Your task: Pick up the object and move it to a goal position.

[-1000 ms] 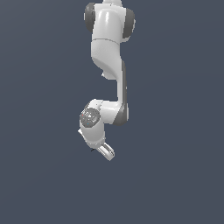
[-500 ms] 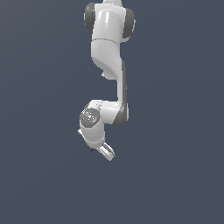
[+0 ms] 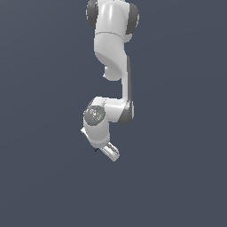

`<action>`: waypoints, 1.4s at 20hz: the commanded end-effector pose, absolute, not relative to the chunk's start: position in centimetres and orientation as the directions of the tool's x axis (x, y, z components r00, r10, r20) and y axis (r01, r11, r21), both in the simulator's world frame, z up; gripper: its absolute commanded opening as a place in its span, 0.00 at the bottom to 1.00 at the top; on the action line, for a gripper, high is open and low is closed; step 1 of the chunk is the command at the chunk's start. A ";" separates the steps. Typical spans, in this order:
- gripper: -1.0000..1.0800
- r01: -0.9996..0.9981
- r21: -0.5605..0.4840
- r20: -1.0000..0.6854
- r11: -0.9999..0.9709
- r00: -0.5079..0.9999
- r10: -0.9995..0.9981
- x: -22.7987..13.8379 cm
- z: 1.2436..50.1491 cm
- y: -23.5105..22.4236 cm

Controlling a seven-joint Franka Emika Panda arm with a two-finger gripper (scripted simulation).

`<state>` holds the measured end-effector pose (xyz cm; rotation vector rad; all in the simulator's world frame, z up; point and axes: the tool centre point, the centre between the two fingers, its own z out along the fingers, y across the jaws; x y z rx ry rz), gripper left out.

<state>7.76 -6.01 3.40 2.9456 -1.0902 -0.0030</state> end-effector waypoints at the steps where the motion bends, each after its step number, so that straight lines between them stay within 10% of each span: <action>1: 0.00 -0.650 0.000 0.000 -0.760 0.760 -0.650 7.8 4.9 -5.0; 28: 0.00 -0.651 0.001 0.001 -0.759 0.759 -0.651 8.6 29.5 10.1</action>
